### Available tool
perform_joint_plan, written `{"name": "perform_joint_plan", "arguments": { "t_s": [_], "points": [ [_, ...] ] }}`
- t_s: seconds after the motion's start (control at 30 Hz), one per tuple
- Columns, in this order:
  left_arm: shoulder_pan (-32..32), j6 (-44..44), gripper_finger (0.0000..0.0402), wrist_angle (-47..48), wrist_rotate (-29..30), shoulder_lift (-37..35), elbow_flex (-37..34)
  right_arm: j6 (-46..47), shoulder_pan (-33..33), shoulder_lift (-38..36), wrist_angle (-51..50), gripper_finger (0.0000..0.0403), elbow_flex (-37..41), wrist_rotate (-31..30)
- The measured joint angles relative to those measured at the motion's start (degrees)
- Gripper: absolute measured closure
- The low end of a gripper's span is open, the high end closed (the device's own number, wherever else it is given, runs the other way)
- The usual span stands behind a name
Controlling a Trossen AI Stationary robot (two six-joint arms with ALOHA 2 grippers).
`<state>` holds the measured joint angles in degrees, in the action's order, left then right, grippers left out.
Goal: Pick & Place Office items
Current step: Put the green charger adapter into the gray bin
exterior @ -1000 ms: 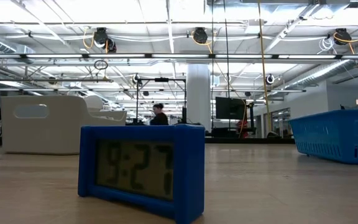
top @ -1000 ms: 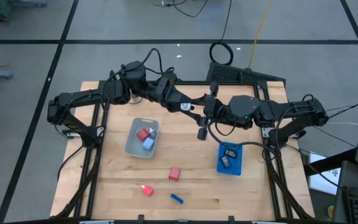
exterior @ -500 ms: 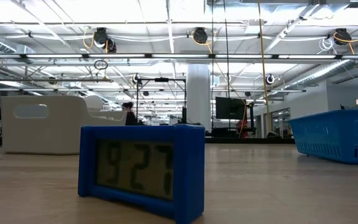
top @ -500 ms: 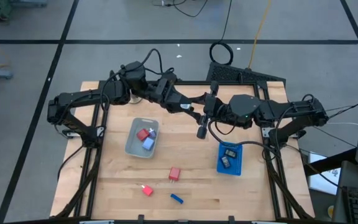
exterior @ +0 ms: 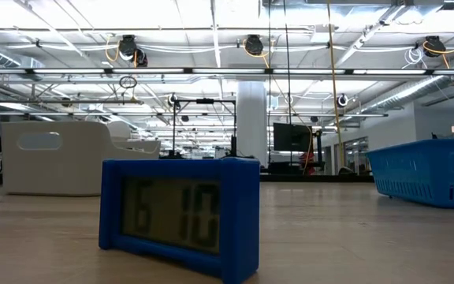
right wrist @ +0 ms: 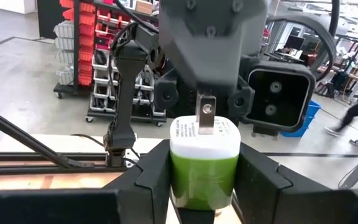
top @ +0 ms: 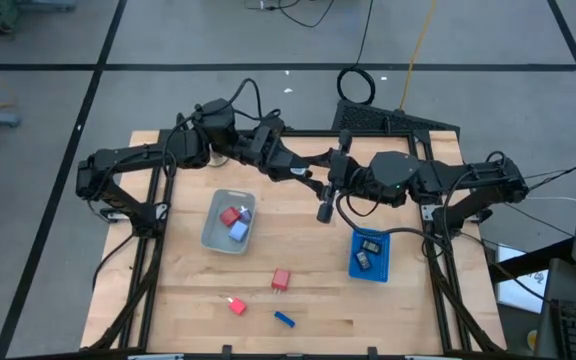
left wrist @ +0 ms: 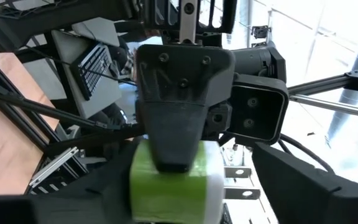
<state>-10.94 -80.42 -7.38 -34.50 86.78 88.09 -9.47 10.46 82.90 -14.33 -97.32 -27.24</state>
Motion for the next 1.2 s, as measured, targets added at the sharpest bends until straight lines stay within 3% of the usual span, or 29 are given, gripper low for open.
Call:
{"name": "perform_joint_plan", "arguments": {
  "t_s": [0.13, 0.53, 0.8, 1.2],
  "points": [
    [0.0, 0.5, 0.0169, -0.2, 0.0, 0.0, 0.0, 0.0, 0.0, 0.0, 0.3, 0.0276, 0.0, 0.0],
    [0.0, 0.3, 0.0154, -1.1, 0.0, 0.0, 0.0, -0.2, 0.0, 0.0, 0.5, 0.0274, 0.0, 0.0],
    [-0.3, 0.2, 0.0168, -3.9, -1.5, 0.0, 0.0, 1.5, 0.0, -0.2, 2.2, 0.0194, 0.0, 0.0],
    [-1.9, 0.3, 0.0165, -3.6, -4.2, 0.0, 0.0, 4.3, 0.0, -1.7, 2.6, 0.0143, 0.0, 0.3]
  ]
}}
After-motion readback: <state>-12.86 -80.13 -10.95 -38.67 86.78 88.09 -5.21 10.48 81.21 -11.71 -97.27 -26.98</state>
